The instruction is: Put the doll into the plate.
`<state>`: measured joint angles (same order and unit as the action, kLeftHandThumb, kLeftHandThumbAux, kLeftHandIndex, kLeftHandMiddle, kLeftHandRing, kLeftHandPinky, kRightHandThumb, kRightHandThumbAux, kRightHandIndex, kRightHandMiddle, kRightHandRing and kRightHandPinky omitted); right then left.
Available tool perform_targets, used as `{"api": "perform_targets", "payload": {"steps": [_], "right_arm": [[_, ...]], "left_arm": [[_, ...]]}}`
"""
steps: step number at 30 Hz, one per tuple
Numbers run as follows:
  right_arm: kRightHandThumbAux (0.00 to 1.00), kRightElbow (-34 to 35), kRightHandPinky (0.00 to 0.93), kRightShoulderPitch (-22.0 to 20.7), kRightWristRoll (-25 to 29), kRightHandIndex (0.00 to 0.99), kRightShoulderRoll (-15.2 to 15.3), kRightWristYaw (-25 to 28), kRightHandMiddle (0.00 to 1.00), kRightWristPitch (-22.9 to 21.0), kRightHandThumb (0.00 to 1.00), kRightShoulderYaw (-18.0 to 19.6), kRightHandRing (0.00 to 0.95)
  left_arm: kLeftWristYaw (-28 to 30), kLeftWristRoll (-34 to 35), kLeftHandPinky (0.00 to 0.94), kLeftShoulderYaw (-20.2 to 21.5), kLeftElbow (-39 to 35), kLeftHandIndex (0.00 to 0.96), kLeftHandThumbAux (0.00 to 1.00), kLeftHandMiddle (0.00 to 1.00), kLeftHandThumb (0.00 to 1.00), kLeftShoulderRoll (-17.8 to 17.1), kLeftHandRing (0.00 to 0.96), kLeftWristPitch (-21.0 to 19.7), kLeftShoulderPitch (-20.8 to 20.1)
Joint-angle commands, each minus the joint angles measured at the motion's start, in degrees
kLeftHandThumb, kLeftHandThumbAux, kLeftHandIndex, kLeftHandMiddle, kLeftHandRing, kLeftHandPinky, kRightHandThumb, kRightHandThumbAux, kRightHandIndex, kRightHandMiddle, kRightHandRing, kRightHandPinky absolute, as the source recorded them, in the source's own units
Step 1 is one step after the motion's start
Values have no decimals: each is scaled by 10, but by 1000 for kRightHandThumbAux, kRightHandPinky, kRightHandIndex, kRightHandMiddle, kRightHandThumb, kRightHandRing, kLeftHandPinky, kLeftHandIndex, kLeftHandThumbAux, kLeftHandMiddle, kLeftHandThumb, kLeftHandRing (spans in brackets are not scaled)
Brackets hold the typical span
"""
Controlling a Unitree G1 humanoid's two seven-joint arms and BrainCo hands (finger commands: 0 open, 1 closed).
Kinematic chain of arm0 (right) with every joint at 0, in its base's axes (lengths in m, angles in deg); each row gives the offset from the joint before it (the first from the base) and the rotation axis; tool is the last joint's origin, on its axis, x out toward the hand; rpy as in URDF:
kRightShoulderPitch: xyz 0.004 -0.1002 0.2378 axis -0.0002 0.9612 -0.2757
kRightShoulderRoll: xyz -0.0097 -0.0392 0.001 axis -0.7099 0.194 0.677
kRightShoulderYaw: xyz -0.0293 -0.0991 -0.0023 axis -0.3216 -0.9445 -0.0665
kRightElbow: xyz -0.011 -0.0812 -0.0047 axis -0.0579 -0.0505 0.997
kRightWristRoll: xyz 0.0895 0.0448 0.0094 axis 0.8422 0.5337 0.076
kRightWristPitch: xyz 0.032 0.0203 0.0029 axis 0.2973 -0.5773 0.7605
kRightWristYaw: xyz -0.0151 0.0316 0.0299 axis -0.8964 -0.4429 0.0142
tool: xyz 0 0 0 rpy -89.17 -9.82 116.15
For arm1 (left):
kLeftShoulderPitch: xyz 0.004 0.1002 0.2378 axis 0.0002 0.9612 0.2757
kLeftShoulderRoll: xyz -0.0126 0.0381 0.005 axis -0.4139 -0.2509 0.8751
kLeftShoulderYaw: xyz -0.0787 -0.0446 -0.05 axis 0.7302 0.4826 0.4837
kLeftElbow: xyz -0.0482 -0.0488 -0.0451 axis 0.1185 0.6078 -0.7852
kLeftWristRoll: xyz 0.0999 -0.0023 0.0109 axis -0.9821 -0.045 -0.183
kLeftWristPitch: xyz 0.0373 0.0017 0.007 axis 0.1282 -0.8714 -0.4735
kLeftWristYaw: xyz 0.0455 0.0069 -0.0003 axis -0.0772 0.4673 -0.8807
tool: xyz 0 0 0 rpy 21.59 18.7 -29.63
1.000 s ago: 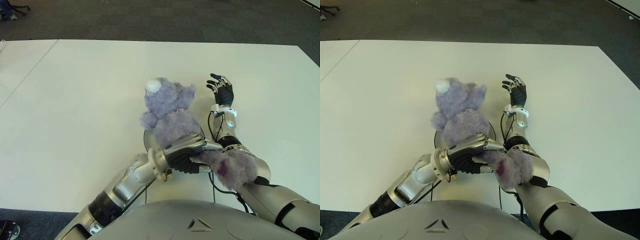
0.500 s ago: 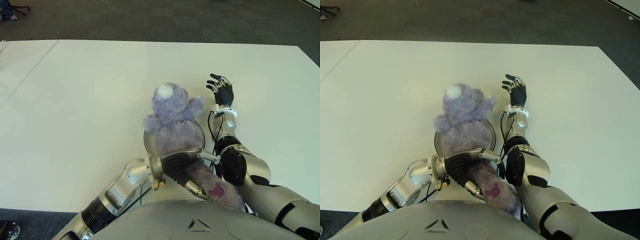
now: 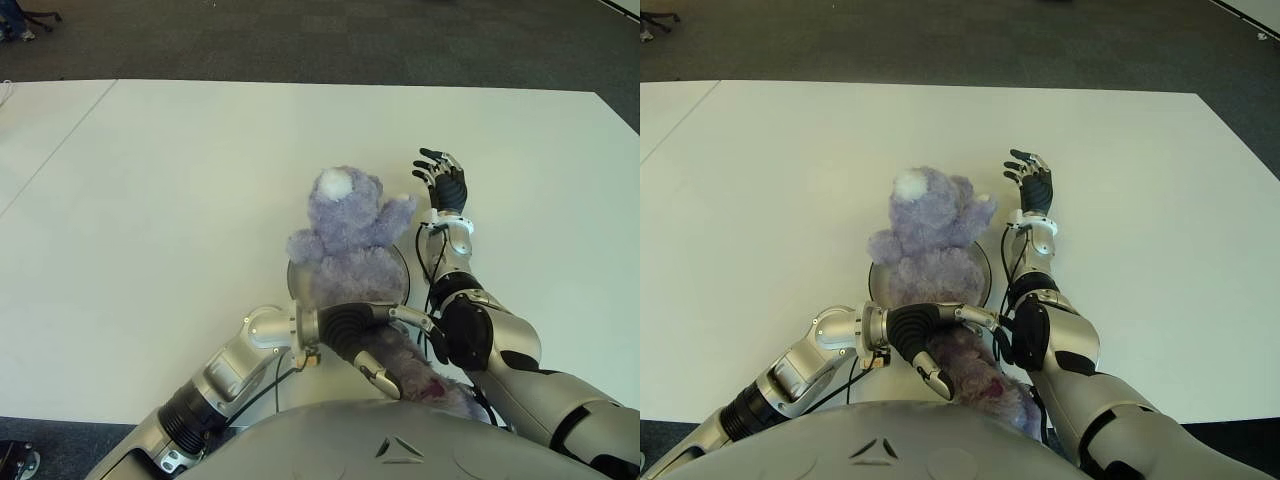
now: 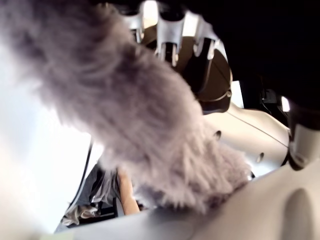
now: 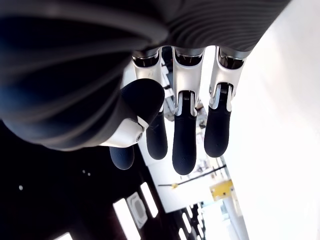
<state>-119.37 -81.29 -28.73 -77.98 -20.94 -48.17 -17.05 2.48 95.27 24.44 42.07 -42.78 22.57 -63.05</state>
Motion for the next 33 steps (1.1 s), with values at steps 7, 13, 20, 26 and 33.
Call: {"api": "perform_targets", "payload": {"steps": [7,13,20,26,33], "right_arm": [[691,-86,445,130,12,433,-49,-19,333,-67,1000,9,412],[691,-86,425,130,13,431,-49,-20,335,-68,1000,10,425],[692,-86,412,131,15,427,-49,-15,329,-68,1000,11,430],[692,-87,415,133,15,428,-49,-12,324,-66,1000,12,429],[692,-87,414,135,15,428,-48,-11,322,-66,1000,12,429]], "left_arm": [[68,-14,0,-6,78,0,416,0,0,-30,0,-38,-8],[72,-8,0,5,93,0,444,0,0,-21,0,-28,-15],[56,-27,0,9,133,0,462,9,0,8,16,30,-17],[51,-9,0,28,167,0,467,44,0,31,71,97,-4],[72,19,0,46,179,0,461,0,0,46,82,123,-34]]}}
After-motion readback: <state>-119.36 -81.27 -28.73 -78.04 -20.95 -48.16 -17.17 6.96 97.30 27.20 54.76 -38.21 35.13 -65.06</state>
